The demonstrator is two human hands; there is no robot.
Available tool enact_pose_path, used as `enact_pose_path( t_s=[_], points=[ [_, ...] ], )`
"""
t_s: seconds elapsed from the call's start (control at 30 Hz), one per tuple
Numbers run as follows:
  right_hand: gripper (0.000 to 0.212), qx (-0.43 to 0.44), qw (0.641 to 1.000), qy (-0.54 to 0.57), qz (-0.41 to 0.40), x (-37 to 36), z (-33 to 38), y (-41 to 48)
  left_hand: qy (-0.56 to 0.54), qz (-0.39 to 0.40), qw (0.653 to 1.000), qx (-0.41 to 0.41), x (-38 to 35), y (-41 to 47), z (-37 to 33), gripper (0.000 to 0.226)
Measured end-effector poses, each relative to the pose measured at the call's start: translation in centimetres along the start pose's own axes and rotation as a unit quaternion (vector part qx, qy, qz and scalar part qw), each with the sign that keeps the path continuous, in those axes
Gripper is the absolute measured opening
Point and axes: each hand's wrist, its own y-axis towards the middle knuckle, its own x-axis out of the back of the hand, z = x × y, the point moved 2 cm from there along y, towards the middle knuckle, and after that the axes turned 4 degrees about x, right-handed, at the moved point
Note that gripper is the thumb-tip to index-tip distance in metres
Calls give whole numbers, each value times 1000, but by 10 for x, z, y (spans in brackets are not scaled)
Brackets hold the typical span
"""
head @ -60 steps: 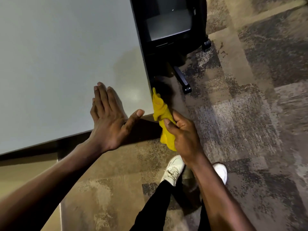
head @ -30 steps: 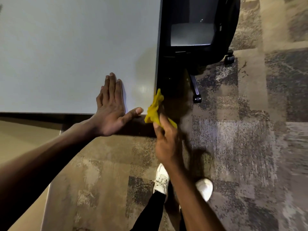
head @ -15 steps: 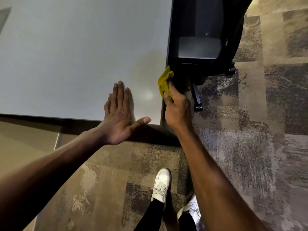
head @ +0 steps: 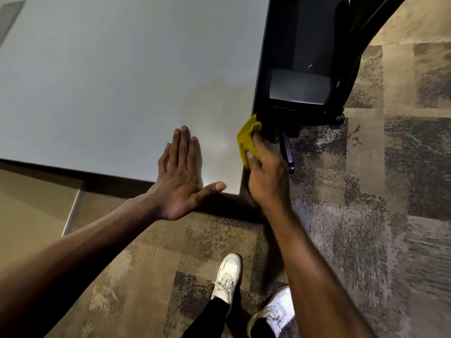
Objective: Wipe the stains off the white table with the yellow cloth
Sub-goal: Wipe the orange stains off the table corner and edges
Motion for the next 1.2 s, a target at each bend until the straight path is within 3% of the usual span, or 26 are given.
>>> enact_pose_path(
  t_s=[0.13, 0.3, 0.57, 0.77, 1.0, 1.1, 1.2],
  points=[
    [51, -5, 1000, -18, 4, 0, 2, 64, -6, 0, 1000, 3, 1, 0, -1, 120],
    [50, -8, 1000, -1, -15, -2, 1, 68, -11, 5, 1000, 5, 3, 0, -2, 121],
    [54, -81, 992, 95, -32, -14, 6, -38, -15, 4, 1000, -3, 0, 2, -2, 122],
    [58, -112, 990, 47, -66, -25, 17, -107, -26, 3, 1000, -10, 0, 2, 0, 122],
    [70, -39, 981, -85, -168, -61, 46, -136, -40, 6, 999, -18, 2, 3, 1, 120],
    [66, -84, 971, -81, -210, -68, 50, -130, -74, 23, 996, -52, 5, 2, 9, 113],
    [50, -163, 949, 24, -269, -66, 43, -114, -81, -3, 990, -111, 13, -1, 37, 94]
  ],
)
